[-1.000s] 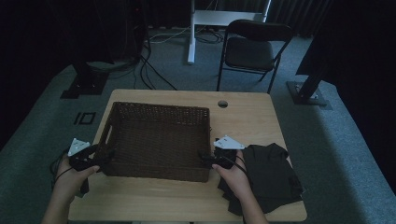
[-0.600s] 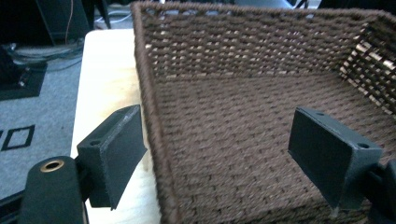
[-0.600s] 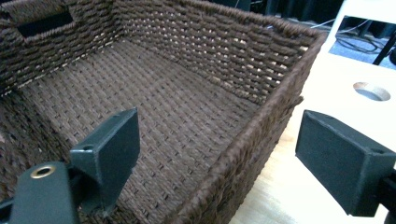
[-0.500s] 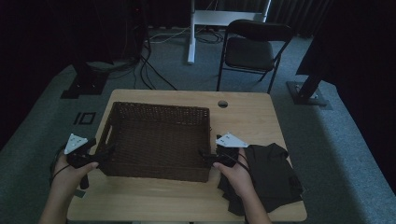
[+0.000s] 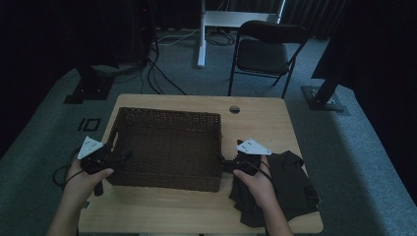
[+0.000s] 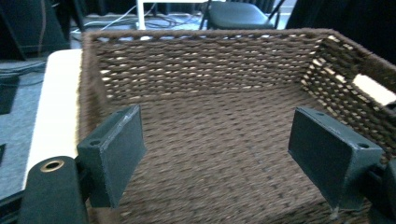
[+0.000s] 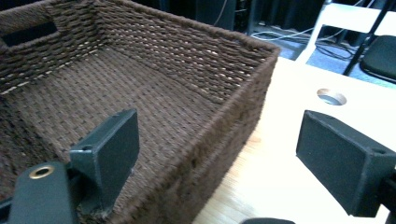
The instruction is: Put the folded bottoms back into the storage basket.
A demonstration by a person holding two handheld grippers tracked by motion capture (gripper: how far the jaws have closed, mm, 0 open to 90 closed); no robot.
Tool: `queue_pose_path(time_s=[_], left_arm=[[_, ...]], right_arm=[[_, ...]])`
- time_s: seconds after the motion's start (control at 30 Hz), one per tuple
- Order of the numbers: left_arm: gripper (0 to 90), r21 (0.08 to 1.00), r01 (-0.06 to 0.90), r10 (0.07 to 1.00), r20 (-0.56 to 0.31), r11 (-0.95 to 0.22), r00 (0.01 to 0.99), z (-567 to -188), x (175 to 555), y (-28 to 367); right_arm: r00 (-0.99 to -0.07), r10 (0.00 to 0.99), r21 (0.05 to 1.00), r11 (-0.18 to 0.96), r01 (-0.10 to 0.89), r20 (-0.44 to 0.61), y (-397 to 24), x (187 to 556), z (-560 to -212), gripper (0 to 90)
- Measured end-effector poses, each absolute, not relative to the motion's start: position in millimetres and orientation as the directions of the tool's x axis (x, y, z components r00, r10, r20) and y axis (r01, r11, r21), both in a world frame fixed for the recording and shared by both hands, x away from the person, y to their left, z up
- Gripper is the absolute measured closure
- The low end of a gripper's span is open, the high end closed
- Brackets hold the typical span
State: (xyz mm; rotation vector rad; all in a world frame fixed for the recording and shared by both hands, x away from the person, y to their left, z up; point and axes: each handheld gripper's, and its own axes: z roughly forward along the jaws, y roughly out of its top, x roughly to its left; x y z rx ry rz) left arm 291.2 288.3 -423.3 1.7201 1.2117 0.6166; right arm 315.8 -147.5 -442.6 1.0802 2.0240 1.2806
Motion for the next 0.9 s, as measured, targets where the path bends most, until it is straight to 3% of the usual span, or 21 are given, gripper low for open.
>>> queue_pose_path(time_s=[0.9], left_arm=[[18.9, 0.893, 0.409, 0.812, -0.094, -0.186, 0.575, -414, 301, 199]], right_arm=[[-0.445, 0.895, 0.903, 0.208, 0.376, -0.020, -220, 305, -447, 13.1]])
